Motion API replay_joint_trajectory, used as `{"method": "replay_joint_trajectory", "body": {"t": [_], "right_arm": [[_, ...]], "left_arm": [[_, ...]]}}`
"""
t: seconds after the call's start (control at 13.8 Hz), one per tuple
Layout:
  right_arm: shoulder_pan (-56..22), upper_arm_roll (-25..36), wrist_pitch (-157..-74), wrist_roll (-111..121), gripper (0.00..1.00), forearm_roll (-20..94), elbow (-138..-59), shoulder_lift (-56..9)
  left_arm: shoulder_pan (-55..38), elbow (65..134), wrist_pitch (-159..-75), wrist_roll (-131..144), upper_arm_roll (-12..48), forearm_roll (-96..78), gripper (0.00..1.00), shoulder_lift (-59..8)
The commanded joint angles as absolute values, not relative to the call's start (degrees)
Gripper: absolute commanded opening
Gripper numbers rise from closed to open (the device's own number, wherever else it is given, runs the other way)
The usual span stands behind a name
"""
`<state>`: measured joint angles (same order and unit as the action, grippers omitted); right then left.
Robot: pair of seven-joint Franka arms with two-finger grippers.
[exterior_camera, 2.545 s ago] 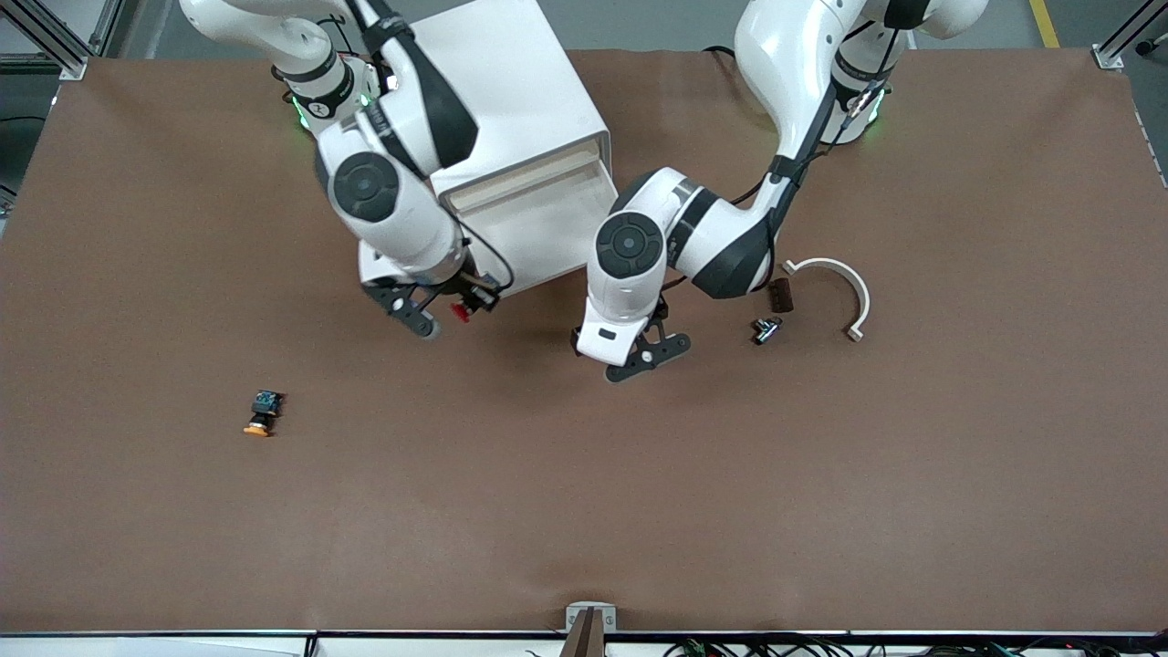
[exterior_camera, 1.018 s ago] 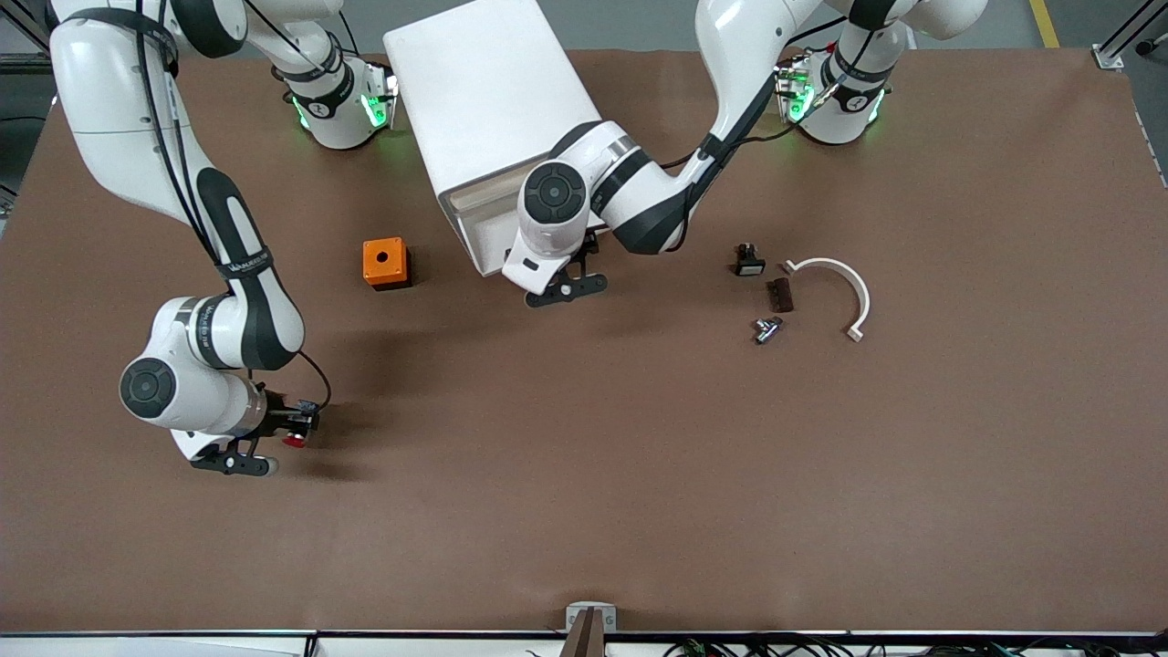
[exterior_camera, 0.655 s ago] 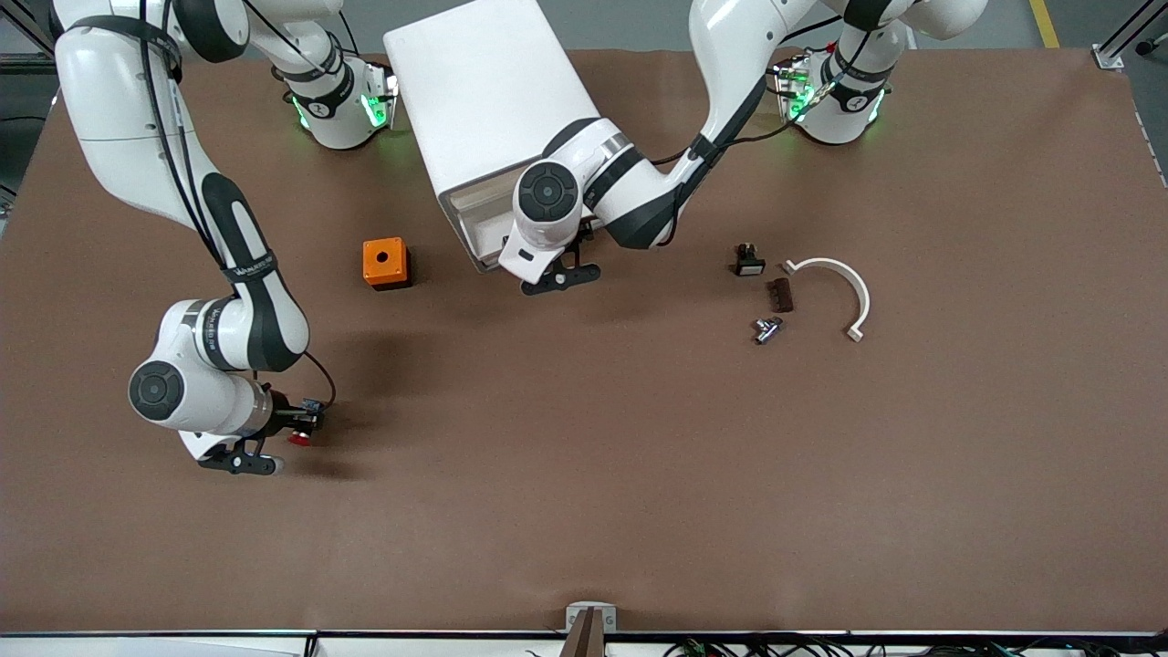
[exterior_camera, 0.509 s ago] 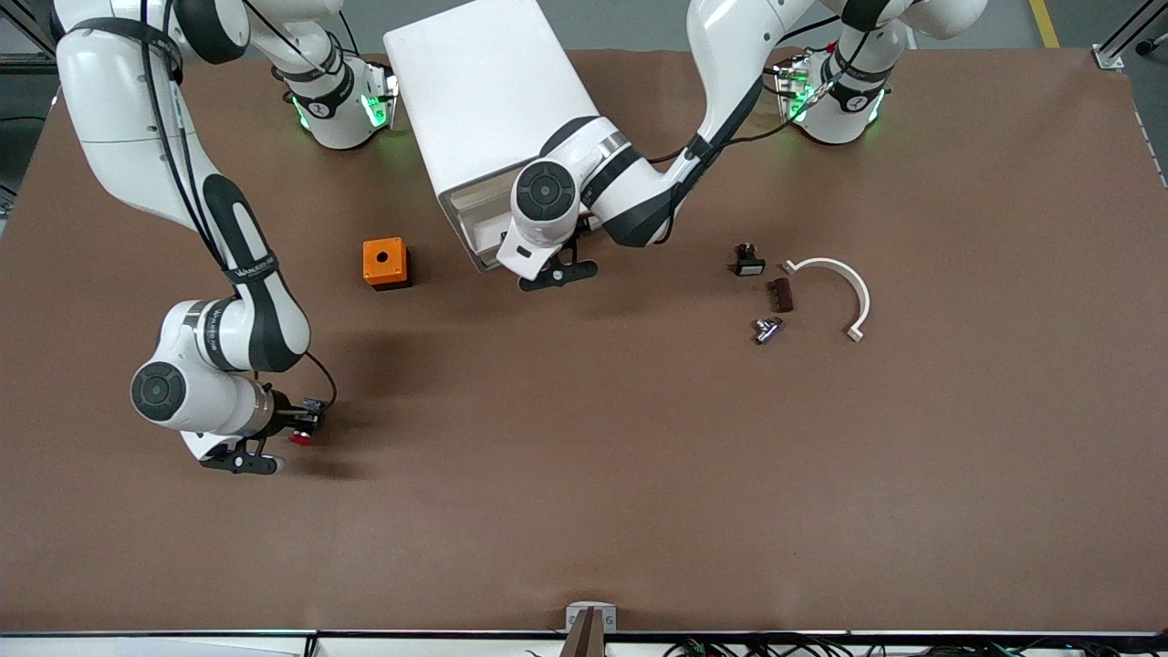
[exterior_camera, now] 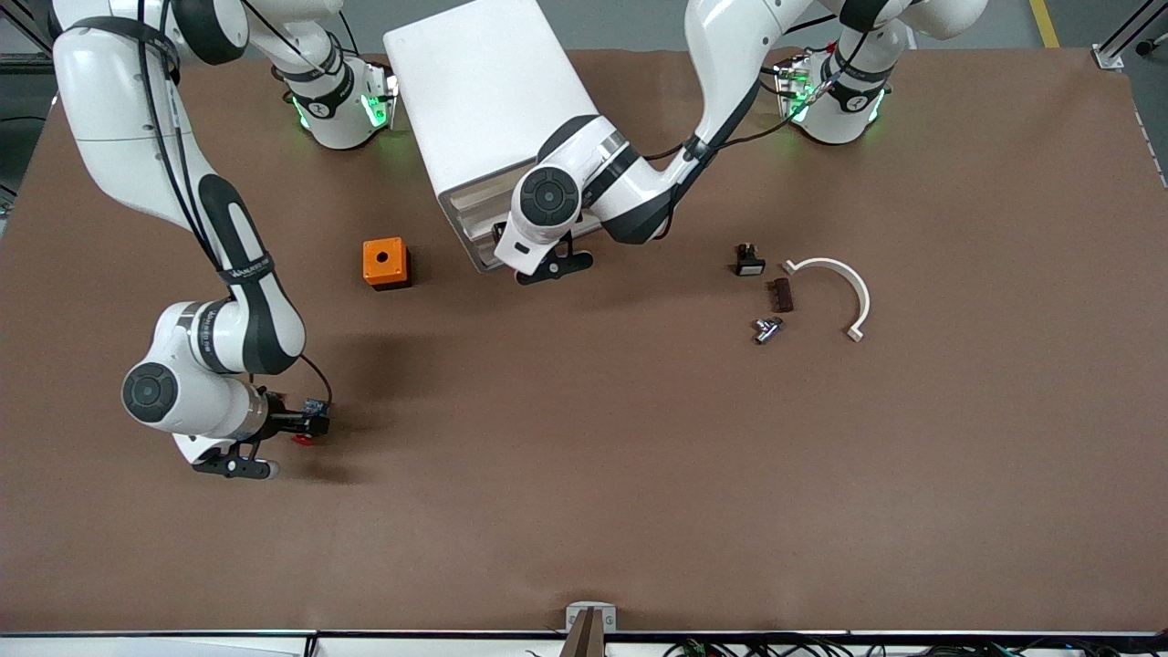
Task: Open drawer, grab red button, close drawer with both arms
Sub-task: 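Place the red button beside the yellow button while the left gripper pushes drawer, then push the drawer shut with the left gripper while the right gripper retracts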
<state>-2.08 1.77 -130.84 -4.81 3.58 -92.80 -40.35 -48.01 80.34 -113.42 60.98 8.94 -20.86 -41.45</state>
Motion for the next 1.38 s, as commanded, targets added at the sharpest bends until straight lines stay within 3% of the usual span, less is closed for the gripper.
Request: {"method": "replay_joint_trajectory", "body": {"t": [0.0,0.22,0.8,1.31], "right_arm": [[0.61,0.79,-129.82,-1.68,1.0,3.16,-93.86,-34.82],[0.53,0.79,-128.77,-1.14,1.0,3.08,-97.45,-27.72],[0.44,0.79,-112.17,-1.23,1.0,2.99,-98.53,-9.95],[-0.09,0.18,-101.35,-5.09,1.0,1.41,-97.56,0.95]], "left_arm": [[-48.43,80.77,-113.73,61.35,9.58,-22.84,1.0,-41.4],[-48.43,80.77,-113.73,61.35,9.67,-25.13,1.0,-41.31],[-47.2,80.68,-113.73,61.35,9.49,-24.96,1.0,-40.78],[-38.25,80.24,-113.73,61.43,8.88,-18.12,1.0,-38.76]]}}
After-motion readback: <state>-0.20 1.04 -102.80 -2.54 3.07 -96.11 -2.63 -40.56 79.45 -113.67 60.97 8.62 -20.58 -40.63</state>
